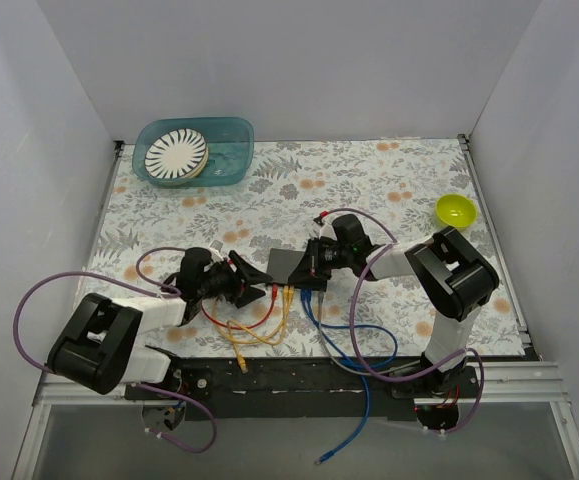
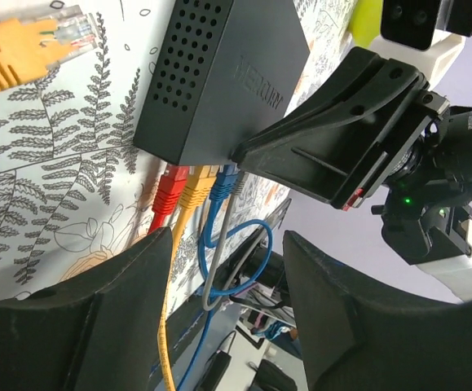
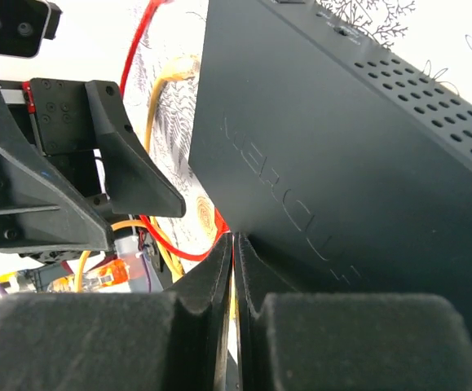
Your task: Pull the plug from the switch port
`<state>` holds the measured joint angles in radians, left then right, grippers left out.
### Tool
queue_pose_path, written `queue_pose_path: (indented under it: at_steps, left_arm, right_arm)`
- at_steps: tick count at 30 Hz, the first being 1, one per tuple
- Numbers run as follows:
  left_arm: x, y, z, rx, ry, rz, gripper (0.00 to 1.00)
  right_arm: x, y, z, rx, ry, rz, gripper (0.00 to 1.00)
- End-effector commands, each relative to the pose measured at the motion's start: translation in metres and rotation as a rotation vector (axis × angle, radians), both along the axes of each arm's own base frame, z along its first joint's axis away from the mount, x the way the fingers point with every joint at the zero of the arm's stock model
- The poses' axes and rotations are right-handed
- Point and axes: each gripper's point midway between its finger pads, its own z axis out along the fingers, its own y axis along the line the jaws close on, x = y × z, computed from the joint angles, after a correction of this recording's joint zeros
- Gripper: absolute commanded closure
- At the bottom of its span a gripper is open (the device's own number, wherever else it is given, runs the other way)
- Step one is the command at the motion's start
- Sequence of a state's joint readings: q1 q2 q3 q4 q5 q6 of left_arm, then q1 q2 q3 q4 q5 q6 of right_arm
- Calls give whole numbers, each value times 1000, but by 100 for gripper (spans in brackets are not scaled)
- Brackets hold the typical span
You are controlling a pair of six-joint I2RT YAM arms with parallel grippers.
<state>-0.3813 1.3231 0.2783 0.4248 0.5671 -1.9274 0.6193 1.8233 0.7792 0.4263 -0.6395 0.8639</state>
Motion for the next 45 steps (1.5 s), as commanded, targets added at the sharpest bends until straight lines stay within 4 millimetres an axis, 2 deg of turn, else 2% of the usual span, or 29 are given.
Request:
queue_pose_path:
  at_steps: [1,6,9,16,24,35,45]
  left_arm:
    - [11,-1,0,29,-30,31,44]
    - [10,6,-25,78,22,82,46]
    - [12,10,-31,91,26,125,47]
    - [28,-2,-47,170,-6,111,54]
    - [29,-7,-51,123,-29,126,65]
    - [25,-1,-47,152,-95,108,63]
    - [16,2,-60,215,-105,59,66]
  right_arm:
    - [8,4,5,63,-37,-28,91]
    - [10,7,-1,101,-16,-55,91]
    - [11,7,-8,96,15,-74,91]
    - [22,3,-10,57,12,-93,92]
    - [24,-2,-14,-3,10,-82,93]
    - [23,-9,-23,-42,17,-68,94]
    - [21,-10,-29,-60,26,-62,94]
